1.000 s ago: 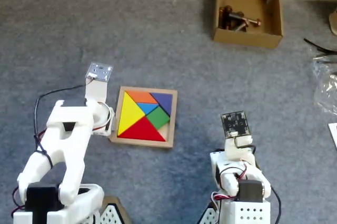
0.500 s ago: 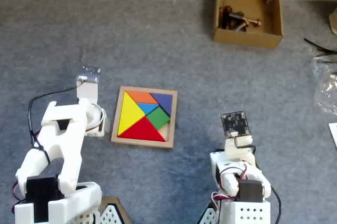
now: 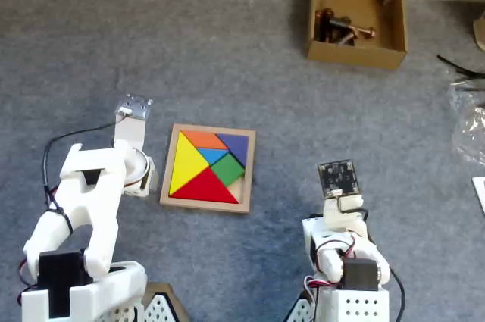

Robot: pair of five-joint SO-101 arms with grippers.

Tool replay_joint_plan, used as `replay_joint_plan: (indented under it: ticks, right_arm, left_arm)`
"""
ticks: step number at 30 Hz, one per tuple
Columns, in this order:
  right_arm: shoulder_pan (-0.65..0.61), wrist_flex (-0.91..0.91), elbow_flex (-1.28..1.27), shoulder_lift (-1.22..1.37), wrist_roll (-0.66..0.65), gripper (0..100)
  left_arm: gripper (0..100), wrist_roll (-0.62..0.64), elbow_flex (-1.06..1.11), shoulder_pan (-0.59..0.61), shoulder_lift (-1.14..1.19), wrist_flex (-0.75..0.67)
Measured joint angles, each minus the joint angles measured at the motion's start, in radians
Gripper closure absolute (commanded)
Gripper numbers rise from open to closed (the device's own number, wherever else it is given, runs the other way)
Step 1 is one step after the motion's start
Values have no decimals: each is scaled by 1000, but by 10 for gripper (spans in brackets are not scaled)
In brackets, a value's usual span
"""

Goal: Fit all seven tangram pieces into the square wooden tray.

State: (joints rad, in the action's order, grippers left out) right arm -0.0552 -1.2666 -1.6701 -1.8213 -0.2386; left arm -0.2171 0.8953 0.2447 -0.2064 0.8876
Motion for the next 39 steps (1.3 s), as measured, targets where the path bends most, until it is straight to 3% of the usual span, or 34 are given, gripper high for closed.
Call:
replay_joint_plan:
  ticks: [15, 39]
  right_arm:
    - [0, 0, 0, 0, 0, 993]
    - [0, 0, 0, 0, 0, 993]
  left_arm:
    - [829, -69, 0, -25, 8, -48]
    - [829, -74, 11, -25, 8, -100]
